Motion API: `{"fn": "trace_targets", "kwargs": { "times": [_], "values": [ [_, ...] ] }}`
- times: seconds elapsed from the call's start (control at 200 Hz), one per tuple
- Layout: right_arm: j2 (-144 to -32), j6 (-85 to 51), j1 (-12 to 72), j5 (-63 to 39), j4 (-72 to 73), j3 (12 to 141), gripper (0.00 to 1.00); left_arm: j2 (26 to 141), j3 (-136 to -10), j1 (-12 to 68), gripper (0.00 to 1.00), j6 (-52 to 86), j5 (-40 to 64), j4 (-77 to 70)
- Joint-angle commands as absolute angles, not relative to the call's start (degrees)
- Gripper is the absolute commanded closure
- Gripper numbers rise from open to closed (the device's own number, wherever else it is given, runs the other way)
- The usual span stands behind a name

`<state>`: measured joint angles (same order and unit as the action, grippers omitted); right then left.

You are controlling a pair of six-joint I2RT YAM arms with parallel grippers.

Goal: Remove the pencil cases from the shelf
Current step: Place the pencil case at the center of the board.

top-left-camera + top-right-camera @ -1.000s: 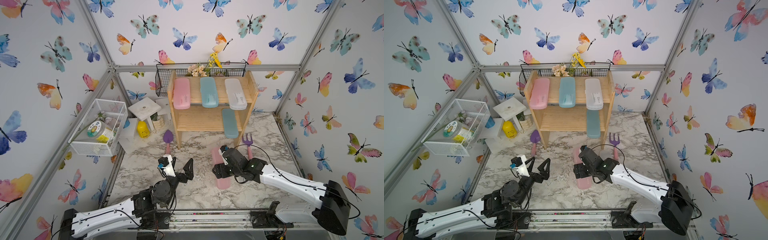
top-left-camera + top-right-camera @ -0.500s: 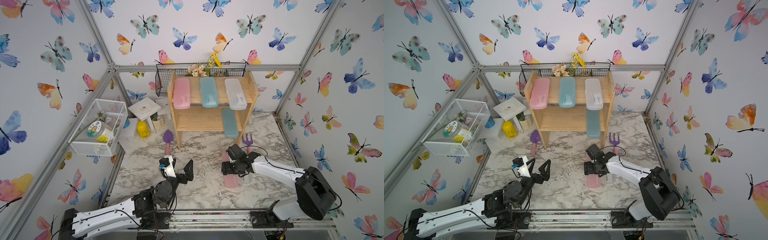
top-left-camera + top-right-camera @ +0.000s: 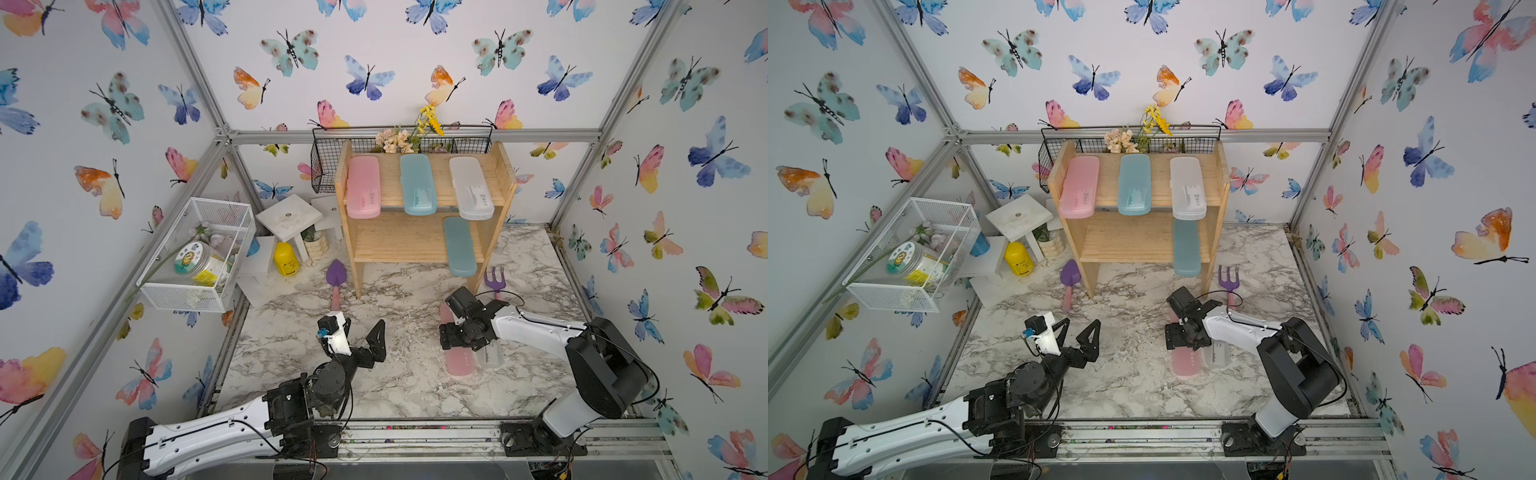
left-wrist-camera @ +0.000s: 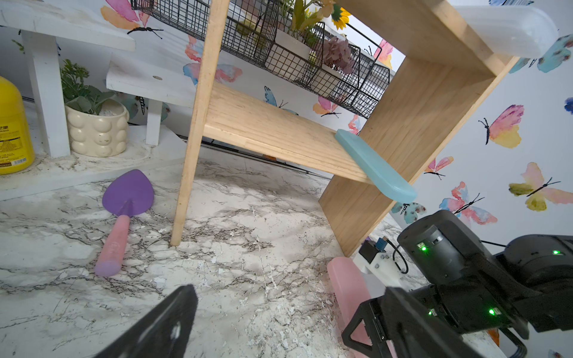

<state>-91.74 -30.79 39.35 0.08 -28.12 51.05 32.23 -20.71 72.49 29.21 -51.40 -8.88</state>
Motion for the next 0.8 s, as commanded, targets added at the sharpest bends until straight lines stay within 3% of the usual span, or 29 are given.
{"fn": "trace_targets", "kwargs": {
  "times": [0.0,0.315,0.486,0.621,0.796],
  "values": [
    [-92.2,-30.32,39.02,1.36,-27.78,51.94,0.13,31.56,-20.19,72.43,0.01,30.1,-53.44,-7.34],
    [-90.45,-30.32,38.94,2.2,-28.2,52.81,0.05,31.1,-20.96,72.43,0.01,30.36,-53.53,-6.43],
    [-79.13,-30.16,38.96,2.97,-29.31,50.83,0.03,32.07,-21.89,71.92,0.01,32.75,-51.2,-8.75],
    [-68.19,-30.53,38.88,7.22,-31.24,47.45,0.01,35.79,-23.79,65.74,0.01,39.67,-38.68,-12.63],
    [-61.48,-31.64,37.53,12.7,-38.4,49.11,0.01,44.33,-29.38,52.88,0.01,51.77,-14.74,-17.42]
  ]
}}
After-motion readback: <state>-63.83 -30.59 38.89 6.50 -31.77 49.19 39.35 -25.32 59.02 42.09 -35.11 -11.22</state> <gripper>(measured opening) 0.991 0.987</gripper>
